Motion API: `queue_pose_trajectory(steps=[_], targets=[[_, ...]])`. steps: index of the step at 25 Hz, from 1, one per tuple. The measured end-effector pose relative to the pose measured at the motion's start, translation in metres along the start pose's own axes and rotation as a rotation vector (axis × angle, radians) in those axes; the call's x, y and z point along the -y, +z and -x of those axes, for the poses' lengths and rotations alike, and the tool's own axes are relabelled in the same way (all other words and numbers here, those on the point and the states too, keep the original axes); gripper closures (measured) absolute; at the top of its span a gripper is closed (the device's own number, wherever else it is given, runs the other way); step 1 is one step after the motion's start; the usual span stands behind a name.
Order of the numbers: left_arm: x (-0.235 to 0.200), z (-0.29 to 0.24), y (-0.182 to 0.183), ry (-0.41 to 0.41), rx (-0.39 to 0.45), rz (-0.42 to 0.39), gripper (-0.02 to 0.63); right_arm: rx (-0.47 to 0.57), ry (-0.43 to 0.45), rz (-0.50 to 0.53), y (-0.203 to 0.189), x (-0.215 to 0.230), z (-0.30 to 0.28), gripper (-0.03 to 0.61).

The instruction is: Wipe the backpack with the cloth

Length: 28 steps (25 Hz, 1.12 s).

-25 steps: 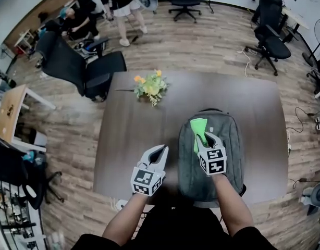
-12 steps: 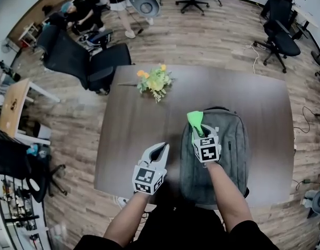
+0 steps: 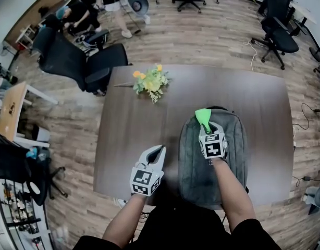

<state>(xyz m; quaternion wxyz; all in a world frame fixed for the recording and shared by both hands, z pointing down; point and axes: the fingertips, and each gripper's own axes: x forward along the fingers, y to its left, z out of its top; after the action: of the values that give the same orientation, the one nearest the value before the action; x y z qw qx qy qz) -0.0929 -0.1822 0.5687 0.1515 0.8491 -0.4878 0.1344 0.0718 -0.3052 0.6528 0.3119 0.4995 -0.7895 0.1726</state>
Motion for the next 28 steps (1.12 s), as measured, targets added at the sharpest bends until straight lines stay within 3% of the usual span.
queue_pose_trajectory(steps=[28], targets=[[0.040,-0.032,0.001,-0.118,-0.017,-0.018,0.594,-0.093,-0.227,-0.061,-0.034,0.123,0.053,0.485]])
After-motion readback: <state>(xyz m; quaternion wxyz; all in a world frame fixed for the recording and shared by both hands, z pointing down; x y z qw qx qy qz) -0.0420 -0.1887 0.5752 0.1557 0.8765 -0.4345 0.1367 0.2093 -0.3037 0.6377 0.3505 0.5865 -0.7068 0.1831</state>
